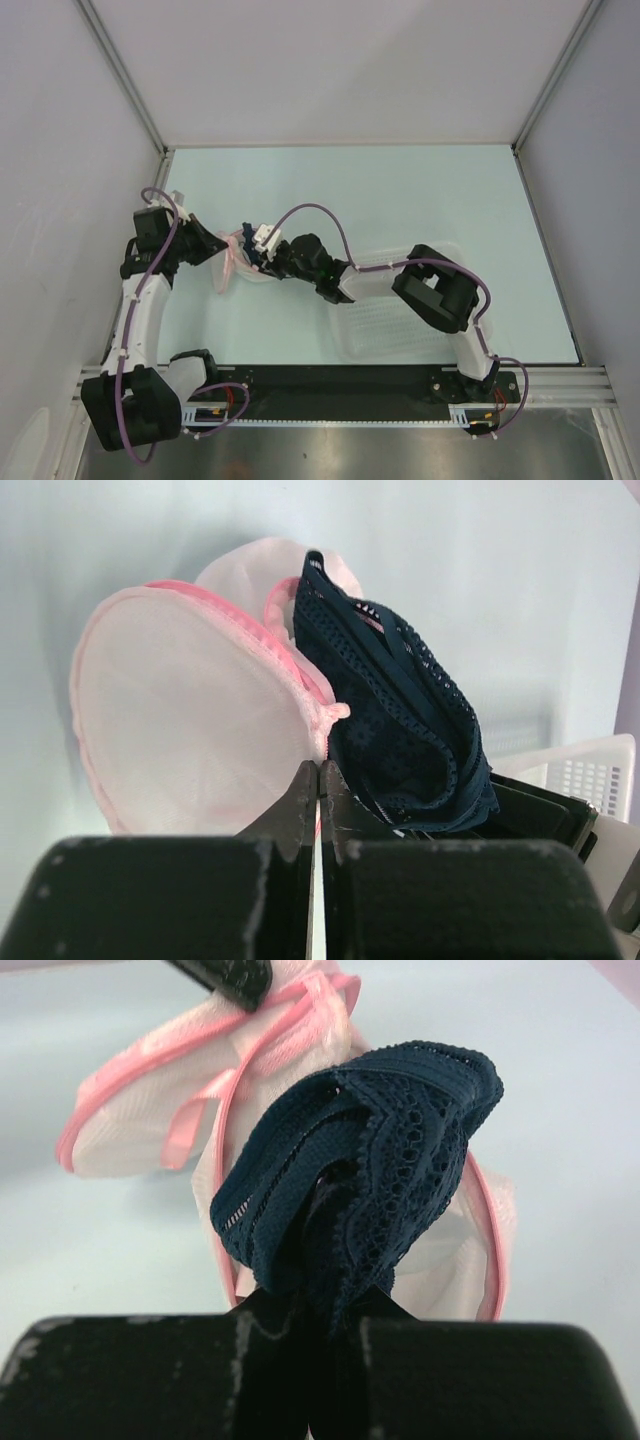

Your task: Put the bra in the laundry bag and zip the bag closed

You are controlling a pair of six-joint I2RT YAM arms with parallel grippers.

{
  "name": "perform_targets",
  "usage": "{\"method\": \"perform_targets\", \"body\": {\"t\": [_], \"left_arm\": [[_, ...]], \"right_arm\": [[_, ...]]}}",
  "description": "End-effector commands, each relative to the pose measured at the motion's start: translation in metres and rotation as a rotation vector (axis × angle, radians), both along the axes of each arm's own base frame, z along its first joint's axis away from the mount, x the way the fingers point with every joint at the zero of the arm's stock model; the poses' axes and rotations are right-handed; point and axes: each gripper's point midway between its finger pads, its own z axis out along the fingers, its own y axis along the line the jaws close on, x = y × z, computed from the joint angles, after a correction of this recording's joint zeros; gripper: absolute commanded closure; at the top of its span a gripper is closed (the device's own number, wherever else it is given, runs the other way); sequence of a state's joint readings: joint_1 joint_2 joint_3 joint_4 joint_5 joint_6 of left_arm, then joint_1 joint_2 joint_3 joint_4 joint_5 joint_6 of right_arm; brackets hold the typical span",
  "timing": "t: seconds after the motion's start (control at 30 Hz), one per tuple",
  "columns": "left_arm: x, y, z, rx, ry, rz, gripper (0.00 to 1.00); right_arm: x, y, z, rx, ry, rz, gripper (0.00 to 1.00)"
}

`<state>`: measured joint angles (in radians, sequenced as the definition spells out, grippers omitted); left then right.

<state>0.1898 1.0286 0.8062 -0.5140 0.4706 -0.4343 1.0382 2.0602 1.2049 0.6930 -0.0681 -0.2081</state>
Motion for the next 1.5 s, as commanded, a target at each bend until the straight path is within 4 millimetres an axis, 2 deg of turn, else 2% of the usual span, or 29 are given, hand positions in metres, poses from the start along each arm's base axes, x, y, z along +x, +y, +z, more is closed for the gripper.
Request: {"method": "perform_targets", "body": {"t": [0.0, 0.2, 0.27, 0.43, 0.53, 0.73, 0.77, 0.8, 0.87, 0.97, 1.07, 1.23, 1.37, 1.47], "left_arm": [[0.013, 0.010, 0.019, 0.074, -0.081, 0.007, 1.00], [0.016, 0.015, 0.033, 0.128, -0.125, 0.020, 1.00], [0.017, 0.010, 0.036, 0.143, -0.140, -0.001, 1.00], [0.013, -0.007, 0.054, 0.145, -0.218, -0.062, 1.00], [0.009, -0.016, 0.061, 0.127, -0.262, -0.098, 1.00], [0.010, -0.010, 0.047, 0.169, -0.229, -0.082, 1.00], [0.010, -0.004, 0.040, 0.188, -0.200, -0.056, 1.00], [0.010, -0.002, 0.037, 0.196, -0.186, -0.049, 1.00], [0.009, 0.002, 0.026, 0.214, -0.139, -0.044, 1.00], [0.006, 0.002, 0.015, 0.221, -0.091, -0.056, 1.00], [0.003, -0.003, 0.013, 0.232, -0.084, -0.067, 1.00], [-0.002, 0.001, 0.019, 0.289, -0.100, -0.052, 1.00], [-0.003, 0.005, 0.016, 0.329, -0.089, -0.046, 1.00], [-0.004, 0.001, 0.015, 0.309, -0.088, -0.055, 1.00]], "right_arm": [[-0.007, -0.003, 0.041, 0.013, -0.070, 0.063, 1.00], [-0.023, 0.005, 0.027, -0.061, -0.079, 0.154, 1.00], [-0.027, 0.009, 0.028, -0.068, -0.078, 0.172, 1.00], [-0.029, 0.017, 0.012, -0.114, -0.024, 0.211, 1.00], [-0.030, 0.022, 0.016, -0.109, -0.011, 0.238, 1.00], [-0.038, 0.009, 0.025, -0.114, -0.030, 0.260, 1.00], [-0.037, 0.004, 0.041, -0.090, -0.051, 0.245, 1.00], [-0.036, -0.003, 0.038, -0.095, -0.045, 0.226, 1.00], [-0.031, -0.011, 0.048, -0.093, -0.054, 0.199, 1.00], [-0.028, -0.019, 0.043, -0.142, -0.057, 0.165, 1.00], [-0.025, -0.025, 0.043, -0.147, -0.046, 0.150, 1.00], [-0.040, -0.023, 0.042, -0.160, -0.017, 0.231, 1.00], [-0.055, -0.023, 0.035, -0.185, 0.027, 0.309, 1.00], [-0.059, -0.019, 0.030, -0.210, 0.058, 0.336, 1.00]]}}
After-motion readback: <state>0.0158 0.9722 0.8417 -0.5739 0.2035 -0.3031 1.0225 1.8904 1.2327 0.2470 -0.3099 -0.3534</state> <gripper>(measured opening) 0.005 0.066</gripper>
